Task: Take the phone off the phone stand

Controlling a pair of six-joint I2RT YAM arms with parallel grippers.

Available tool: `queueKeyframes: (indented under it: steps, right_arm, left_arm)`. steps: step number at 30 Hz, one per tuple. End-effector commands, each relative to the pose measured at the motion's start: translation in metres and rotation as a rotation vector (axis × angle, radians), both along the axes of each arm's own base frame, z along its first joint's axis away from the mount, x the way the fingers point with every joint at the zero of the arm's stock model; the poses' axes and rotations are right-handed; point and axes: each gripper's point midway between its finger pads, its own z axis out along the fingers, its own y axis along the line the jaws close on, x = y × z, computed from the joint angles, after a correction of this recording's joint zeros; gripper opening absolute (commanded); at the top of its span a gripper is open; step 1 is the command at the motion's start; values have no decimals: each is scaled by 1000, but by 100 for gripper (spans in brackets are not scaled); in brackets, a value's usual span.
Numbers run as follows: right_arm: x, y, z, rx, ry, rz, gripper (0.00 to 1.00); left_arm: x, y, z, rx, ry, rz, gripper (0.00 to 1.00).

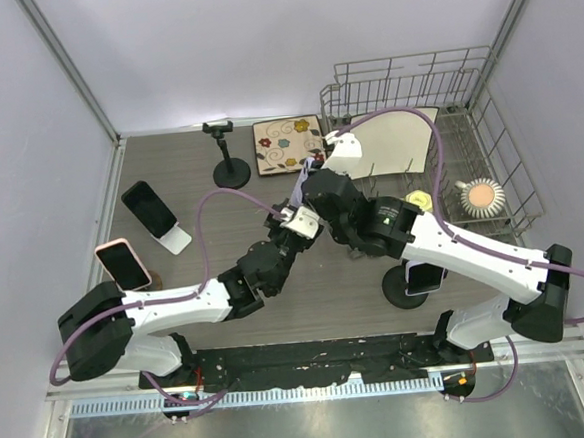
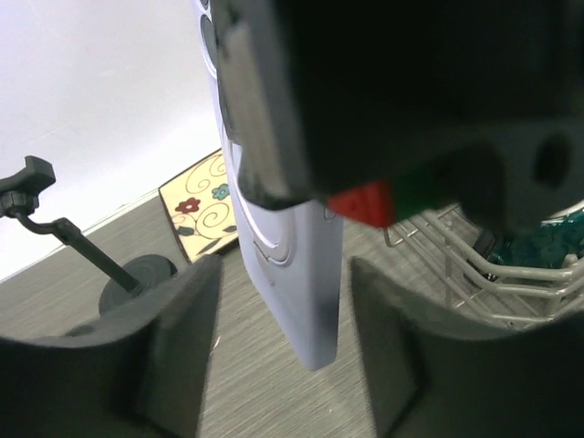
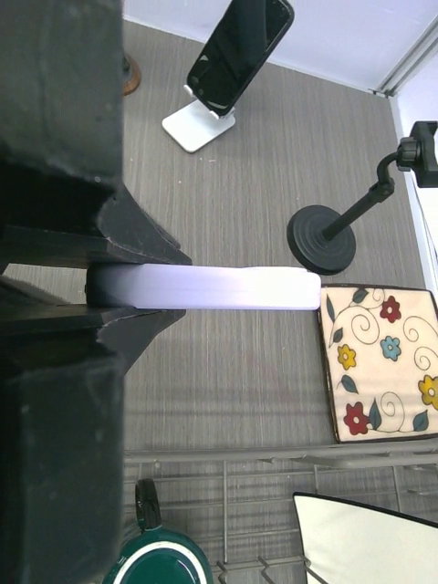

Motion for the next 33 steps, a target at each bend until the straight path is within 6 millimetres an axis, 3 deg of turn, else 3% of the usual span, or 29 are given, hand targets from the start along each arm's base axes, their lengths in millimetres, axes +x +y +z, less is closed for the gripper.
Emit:
queueKeyframes:
  steps: [1,6,9,11,15,17,20,23,29,33]
  right_arm:
    - [-7,9,32,193,-46,5,1]
    - [-7,0,32,237,-49,-15,1]
    - [-8,-3,31,260,-55,-20,4]
    - [-7,-6,33,269,-66,-24,11]
    - [-7,-12,39,289,-102,-22,40]
    - [-7,-19,45,275,-126,-29,48]
    - [-6,-32,53,236,-162,-58,72]
    - [-5,-46,60,194,-195,-85,84]
    - [-6,-72,72,91,-260,-116,90]
    - [-10,-87,76,26,-293,-121,90]
  left_arm:
    - [7,-1,39,-142,-57,54,52]
    - [5,5,38,-202,-31,70,16]
    - [2,6,37,-222,-4,58,0]
    - [-1,7,29,-219,25,48,0]
    - [-6,12,18,-227,77,39,0]
    - [-10,14,10,-241,122,25,0]
    - [-12,16,-6,-292,221,-3,0]
    - [-9,23,-21,-331,321,-19,0]
    - [14,44,-51,-434,573,-24,0]
    - [25,42,-62,-523,744,-69,0]
